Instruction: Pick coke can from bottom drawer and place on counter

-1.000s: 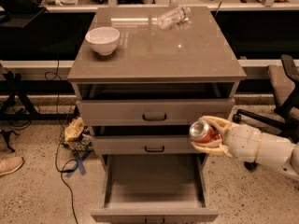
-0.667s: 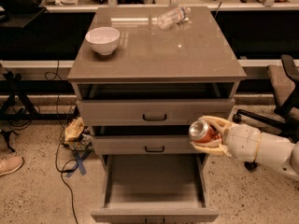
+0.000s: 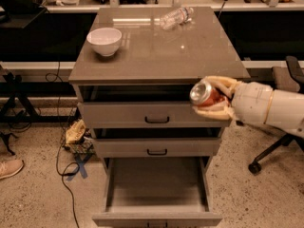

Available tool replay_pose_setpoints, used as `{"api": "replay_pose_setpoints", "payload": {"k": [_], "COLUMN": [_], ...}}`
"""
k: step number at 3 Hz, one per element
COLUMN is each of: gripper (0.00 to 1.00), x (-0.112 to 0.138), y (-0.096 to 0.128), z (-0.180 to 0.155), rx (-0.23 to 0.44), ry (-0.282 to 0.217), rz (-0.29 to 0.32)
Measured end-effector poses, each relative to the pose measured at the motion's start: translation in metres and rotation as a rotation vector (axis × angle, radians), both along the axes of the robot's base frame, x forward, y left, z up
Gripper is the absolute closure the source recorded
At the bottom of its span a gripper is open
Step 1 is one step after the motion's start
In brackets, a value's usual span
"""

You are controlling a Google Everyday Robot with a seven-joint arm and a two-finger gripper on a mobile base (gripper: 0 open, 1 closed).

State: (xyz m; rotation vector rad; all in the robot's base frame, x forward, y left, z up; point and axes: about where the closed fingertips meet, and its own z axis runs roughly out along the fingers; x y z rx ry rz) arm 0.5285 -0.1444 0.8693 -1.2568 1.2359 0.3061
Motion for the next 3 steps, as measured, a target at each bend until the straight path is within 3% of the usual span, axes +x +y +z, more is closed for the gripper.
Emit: {"api": "replay_pose_setpoints", "payload": {"k": [1, 2, 3], "gripper": [1.0, 1.0, 1.0], "x": [0.042, 0.042, 0.068], "y": [0.019, 0.019, 0.013], "z": [0.049, 0.049, 0.062], "rx": [-0.053, -0.053, -0.054], "ry": [-0.027, -0.027, 0.017], "rz": [-0.015, -0.015, -0.042]}}
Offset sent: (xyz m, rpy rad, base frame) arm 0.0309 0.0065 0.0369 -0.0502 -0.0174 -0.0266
